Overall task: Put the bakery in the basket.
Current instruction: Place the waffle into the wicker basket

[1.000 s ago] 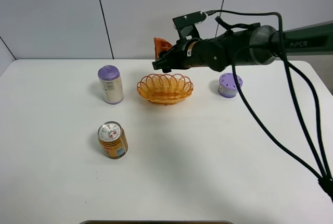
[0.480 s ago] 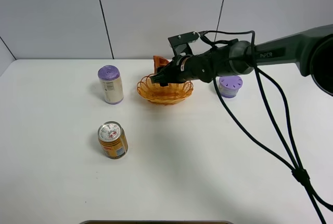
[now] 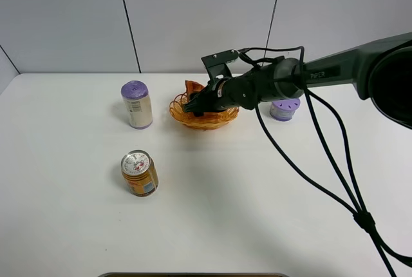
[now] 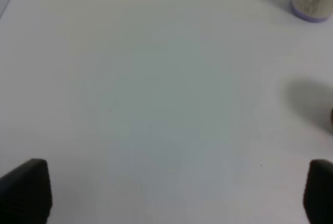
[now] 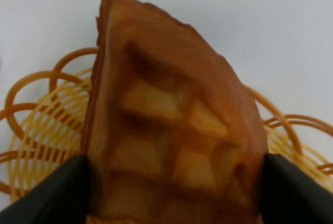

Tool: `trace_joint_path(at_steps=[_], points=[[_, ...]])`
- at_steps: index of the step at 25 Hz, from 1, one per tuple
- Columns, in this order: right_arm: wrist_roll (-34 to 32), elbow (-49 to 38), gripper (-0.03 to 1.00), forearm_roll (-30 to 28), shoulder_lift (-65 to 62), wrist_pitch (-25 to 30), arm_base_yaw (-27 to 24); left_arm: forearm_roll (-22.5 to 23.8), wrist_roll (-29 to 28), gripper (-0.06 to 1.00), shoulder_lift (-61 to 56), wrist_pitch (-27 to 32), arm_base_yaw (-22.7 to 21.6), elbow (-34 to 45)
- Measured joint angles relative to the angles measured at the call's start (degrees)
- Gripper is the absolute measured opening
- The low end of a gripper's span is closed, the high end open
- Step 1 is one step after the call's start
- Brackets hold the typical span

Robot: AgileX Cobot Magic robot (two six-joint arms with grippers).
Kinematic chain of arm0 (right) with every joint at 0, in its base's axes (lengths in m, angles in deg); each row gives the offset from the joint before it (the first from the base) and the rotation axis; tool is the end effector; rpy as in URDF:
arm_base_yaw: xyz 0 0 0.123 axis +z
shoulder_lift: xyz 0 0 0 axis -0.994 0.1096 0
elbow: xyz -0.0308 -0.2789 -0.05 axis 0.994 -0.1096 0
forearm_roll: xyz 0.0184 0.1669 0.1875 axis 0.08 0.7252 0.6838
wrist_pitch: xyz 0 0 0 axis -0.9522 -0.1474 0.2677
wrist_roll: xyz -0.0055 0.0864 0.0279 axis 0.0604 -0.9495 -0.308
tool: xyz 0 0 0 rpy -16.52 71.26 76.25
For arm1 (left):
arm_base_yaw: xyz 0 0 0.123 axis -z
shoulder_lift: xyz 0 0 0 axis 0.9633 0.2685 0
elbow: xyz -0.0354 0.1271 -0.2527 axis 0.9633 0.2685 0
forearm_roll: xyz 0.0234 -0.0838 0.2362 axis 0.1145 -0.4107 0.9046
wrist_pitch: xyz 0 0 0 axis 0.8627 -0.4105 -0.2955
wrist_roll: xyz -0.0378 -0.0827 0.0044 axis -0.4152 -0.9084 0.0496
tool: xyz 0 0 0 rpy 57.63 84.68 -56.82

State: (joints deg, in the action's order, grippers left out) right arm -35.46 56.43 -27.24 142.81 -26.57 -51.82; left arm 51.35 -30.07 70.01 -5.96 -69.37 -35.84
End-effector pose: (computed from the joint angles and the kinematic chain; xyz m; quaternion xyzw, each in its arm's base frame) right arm 0.3882 0.2415 0.1143 -0.1908 0.8978 0.1350 0.3732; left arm 0.0000 0.0106 0.2598 -0.0268 0.8711 0.0079 0.4903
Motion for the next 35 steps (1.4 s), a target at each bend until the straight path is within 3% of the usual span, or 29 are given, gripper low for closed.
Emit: trace_joint_path(at_steps=[9,15,18,29,35], points=[[0.0,0.02,0.65,0.0,0.0,0.0,0.0,0.0,0.0,0.99,0.0,0.0,0.0,0.0],[-0.06,0.02,0.87,0.0,0.0,0.0,0.0,0.0,0.0,0.99,0.0,0.0,0.0,0.0],[-0.06,0.02,0.92,0.0,0.0,0.0,0.0,-0.04,0.0,0.99,0.0,0.0,0.0,0.0],[-0.06,0.02,0.94,0.0,-0.35,0.0,0.0,0.01,0.0,0.99,0.0,0.0,0.0,0.0],[-0.06,0.02,0.94,-0.11,-6.47,2.95,0.1,0.01,0.0,0.99,0.0,0.0,0.0,0.0]])
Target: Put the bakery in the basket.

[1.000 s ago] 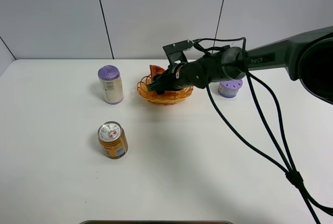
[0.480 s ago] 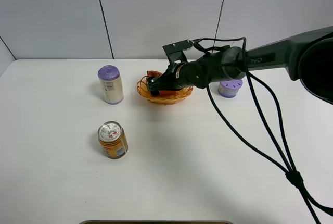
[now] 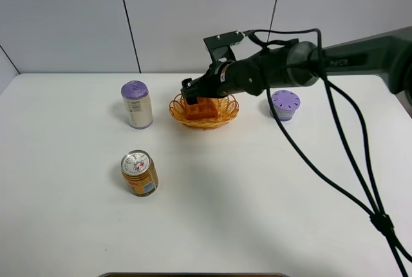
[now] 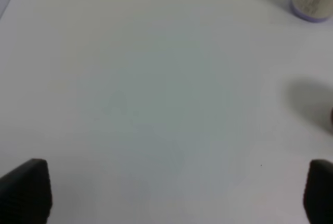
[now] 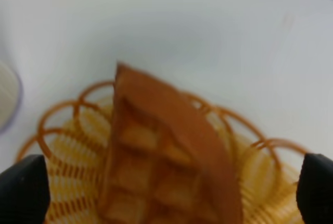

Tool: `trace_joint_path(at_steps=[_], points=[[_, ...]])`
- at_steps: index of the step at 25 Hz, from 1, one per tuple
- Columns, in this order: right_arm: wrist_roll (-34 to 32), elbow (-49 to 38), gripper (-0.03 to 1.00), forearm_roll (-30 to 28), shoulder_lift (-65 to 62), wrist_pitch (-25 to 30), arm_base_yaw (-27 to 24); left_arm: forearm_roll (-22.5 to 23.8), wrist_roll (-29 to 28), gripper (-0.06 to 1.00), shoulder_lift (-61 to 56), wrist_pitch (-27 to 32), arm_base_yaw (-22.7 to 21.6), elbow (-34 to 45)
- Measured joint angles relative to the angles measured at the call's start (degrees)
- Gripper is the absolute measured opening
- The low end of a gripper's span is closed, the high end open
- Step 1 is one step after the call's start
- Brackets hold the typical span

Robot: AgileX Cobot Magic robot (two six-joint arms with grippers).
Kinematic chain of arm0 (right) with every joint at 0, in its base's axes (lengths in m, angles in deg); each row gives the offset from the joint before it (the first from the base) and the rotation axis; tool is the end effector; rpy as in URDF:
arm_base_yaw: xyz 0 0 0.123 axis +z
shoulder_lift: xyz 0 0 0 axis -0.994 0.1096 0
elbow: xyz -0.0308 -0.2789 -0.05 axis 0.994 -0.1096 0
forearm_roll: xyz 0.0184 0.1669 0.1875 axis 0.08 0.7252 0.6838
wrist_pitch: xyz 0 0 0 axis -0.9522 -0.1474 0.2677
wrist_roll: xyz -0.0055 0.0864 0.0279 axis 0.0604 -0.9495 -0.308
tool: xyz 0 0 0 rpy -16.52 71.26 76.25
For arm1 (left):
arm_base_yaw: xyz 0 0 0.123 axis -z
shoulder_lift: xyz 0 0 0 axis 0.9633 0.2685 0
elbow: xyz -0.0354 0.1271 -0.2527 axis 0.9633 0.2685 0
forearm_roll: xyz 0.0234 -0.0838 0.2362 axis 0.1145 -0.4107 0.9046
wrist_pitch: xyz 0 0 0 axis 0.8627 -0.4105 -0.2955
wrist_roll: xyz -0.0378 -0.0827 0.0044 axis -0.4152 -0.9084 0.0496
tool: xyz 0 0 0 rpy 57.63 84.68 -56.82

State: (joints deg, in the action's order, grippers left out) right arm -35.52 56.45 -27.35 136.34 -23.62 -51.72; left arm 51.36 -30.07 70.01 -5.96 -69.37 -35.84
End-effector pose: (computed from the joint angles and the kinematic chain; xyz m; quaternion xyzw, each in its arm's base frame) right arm 0.3840 0.2393 0.1623 -0.1882 0.8853 0.1426 0.4005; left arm 0.0000 0.0106 0.2598 -0.0268 0.8711 0.0080 0.4903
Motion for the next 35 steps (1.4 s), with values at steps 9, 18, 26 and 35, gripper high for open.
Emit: trace_joint_path(at_steps=[9,18,26,35], points=[[0.69,0.05,0.94,-0.05,-12.87,5.74,0.21,0.0,0.0,0.99,0.0,0.0,0.0,0.0],[1.03,0.05,0.94,-6.83,-28.67,14.11,-1.87,0.0,0.0,0.99,0.0,0.0,0.0,0.0],[1.14,0.05,0.94,-13.25,-44.22,24.52,-6.16,0.0,0.0,0.99,0.0,0.0,0.0,0.0],[1.95,0.07,0.94,-23.65,-58.88,39.2,-6.72,0.0,0.0,0.99,0.0,0.0,0.0,0.0]])
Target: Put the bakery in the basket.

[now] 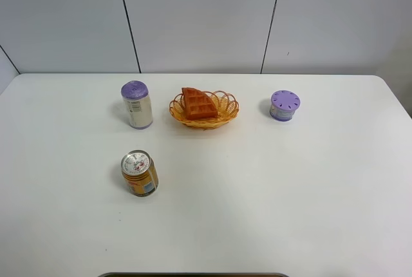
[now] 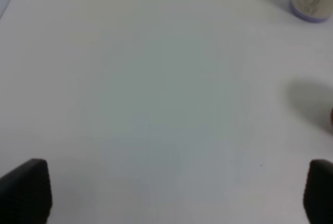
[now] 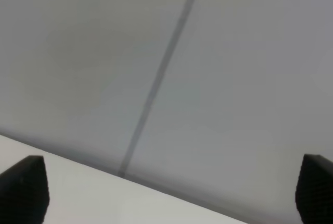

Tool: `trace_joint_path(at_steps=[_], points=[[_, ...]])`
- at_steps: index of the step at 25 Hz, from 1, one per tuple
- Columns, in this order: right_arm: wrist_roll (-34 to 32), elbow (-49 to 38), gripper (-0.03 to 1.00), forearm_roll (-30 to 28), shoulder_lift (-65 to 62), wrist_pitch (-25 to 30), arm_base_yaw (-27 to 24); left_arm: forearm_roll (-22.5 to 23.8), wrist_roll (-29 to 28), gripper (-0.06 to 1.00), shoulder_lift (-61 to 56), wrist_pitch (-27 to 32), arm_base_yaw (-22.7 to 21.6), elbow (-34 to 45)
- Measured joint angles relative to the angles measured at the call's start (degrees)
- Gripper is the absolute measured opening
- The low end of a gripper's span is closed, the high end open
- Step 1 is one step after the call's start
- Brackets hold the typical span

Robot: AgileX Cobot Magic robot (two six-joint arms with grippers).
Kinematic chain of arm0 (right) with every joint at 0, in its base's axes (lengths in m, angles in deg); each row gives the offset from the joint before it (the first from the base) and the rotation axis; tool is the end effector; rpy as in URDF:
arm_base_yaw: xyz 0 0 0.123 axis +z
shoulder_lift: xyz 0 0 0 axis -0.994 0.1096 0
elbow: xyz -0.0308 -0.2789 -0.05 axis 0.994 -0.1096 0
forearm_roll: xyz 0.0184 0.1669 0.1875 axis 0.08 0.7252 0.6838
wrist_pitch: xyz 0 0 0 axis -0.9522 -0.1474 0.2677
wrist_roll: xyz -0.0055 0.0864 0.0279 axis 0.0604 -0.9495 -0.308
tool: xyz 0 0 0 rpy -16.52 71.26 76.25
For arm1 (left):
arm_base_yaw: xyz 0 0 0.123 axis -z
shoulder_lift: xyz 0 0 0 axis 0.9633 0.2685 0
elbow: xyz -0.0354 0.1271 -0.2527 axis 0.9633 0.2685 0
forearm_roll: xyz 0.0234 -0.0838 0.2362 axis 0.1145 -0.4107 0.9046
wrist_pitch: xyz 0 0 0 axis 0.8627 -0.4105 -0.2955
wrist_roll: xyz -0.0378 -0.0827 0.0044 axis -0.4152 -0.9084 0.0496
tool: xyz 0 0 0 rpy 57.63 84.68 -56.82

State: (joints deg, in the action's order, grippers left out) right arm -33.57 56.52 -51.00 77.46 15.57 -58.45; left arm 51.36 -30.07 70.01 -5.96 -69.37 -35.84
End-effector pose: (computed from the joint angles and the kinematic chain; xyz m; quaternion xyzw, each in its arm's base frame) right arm 0.1906 0.0567 0.4774 -0.1494 0.7797 -0.0592 0.6051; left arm 0.0000 0.0106 0.2598 -0.0268 0.8711 0.0080 0.4903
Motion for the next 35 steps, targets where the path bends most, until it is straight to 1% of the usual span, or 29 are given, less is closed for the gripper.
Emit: trace_joint_path(at_steps=[2,4,6,8,10,13,17,19,23,28,32,35], points=[[0.75,0.0,0.94,-1.15,-3.13,1.59,-0.47,0.0,0.0,0.99,0.0,0.0,0.0,0.0],[1.12,0.0,0.94,-1.15,-5.61,1.85,-2.1,0.0,0.0,0.99,0.0,0.0,0.0,0.0],[1.94,0.0,0.94,-0.42,-7.86,2.05,-5.5,0.0,0.0,0.99,0.0,0.0,0.0,0.0],[4.43,0.0,0.94,0.93,-10.38,2.8,-9.49,0.0,0.0,0.99,0.0,0.0,0.0,0.0],[7.23,0.0,0.94,2.96,-12.79,3.33,-14.04,0.0,0.0,0.99,0.0,0.0,0.0,0.0],[10.59,0.04,0.94,7.93,-17.07,4.24,-19.9,0.0,0.0,0.99,0.0,0.0,0.0,0.0],[13.81,0.06,0.94,15.3,-22.27,5.2,-25.91,0.0,0.0,0.99,0.0,0.0,0.0,0.0],[15.65,0.11,0.94,18.83,-24.75,6.81,-27.76,0.06,0.0,0.99,0.0,0.0,0.0,0.0],[16.67,-1.69,0.94,22.46,-29.62,9.69,-28.77,0.06,0.0,0.99,0.0,0.0,0.0,0.0],[16.73,-7.36,0.94,23.06,-36.27,11.93,-28.77,0.06,0.0,0.99,0.0,0.0,0.0,0.0],[16.47,-13.59,0.94,23.45,-42.09,13.43,-28.77,0.06,0.0,0.99,0.0,0.0,0.0,0.0],[15.91,-19.09,0.94,23.77,-46.64,13.65,-26.71,0.06,0.0,0.99,0.0,0.0,0.0,0.0]])
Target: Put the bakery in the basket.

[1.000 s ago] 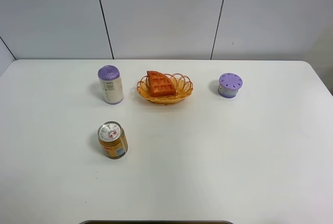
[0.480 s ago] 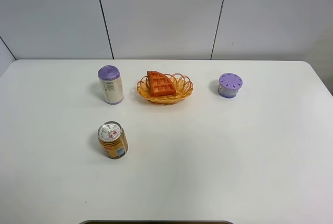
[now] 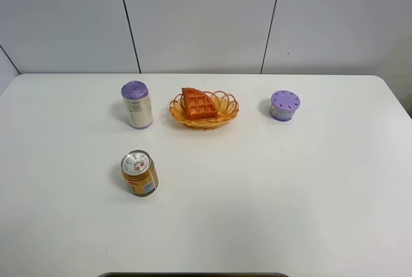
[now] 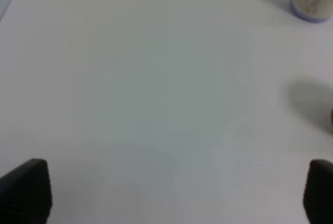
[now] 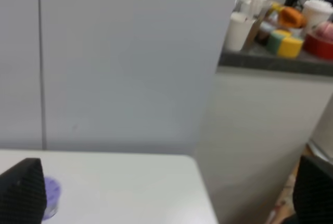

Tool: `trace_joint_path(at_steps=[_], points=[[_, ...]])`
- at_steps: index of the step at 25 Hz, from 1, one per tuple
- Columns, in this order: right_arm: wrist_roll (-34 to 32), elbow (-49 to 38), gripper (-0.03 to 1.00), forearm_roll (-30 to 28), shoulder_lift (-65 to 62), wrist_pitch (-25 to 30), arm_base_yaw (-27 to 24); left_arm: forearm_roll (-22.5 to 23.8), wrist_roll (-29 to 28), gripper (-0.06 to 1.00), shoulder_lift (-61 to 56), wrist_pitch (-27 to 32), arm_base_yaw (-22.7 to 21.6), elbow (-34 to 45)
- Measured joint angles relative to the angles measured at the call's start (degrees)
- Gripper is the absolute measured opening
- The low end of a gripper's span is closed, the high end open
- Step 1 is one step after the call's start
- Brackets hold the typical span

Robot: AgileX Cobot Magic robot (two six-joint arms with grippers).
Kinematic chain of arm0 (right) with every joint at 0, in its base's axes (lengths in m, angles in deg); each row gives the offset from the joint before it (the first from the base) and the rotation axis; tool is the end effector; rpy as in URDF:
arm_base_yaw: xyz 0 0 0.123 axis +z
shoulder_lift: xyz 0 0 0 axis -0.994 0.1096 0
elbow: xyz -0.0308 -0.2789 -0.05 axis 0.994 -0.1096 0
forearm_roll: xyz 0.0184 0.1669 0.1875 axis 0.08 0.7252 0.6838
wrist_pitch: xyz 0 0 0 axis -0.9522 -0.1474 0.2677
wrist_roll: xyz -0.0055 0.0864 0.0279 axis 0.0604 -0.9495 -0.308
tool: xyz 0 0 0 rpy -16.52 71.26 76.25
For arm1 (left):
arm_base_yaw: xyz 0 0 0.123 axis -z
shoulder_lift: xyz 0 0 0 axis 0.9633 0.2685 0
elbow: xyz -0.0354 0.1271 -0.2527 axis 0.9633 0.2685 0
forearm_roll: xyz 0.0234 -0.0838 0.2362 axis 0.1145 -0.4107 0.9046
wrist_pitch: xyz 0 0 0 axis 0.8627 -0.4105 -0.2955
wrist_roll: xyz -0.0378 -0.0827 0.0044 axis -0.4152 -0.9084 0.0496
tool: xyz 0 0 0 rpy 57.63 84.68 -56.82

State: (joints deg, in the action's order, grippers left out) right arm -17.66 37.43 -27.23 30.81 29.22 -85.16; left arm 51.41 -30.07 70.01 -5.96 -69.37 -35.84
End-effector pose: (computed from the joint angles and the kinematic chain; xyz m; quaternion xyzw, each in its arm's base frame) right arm -0.0315 -0.0067 0.4200 -0.0110 0.7423 -0.0822 0.6649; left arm 0.0000 0.0107 0.2598 -0.0268 0.8711 0.0084 0.4904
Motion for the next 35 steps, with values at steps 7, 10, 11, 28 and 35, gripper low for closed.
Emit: trace_joint_path(at_steps=[7,10,11,28,35], points=[[-2.41,-12.22,0.94,0.57,-7.26,2.57,1.94,0.0,0.0,0.99,0.0,0.0,0.0,0.0],[-2.41,-17.72,0.94,1.83,-10.88,3.27,1.94,0.0,0.0,0.99,0.0,0.0,0.0,0.0],[-2.41,-18.94,0.94,2.22,-11.87,3.65,1.94,0.0,0.0,0.99,0.0,0.0,0.0,0.0],[-4.88,-25.42,0.94,3.09,-13.1,7.26,1.94,0.0,0.0,0.99,0.0,0.0,0.0,0.0],[-6.34,-25.49,0.94,1.95,-13.1,7.26,1.94,0.0,0.0,0.99,0.0,0.0,0.0,0.0]])
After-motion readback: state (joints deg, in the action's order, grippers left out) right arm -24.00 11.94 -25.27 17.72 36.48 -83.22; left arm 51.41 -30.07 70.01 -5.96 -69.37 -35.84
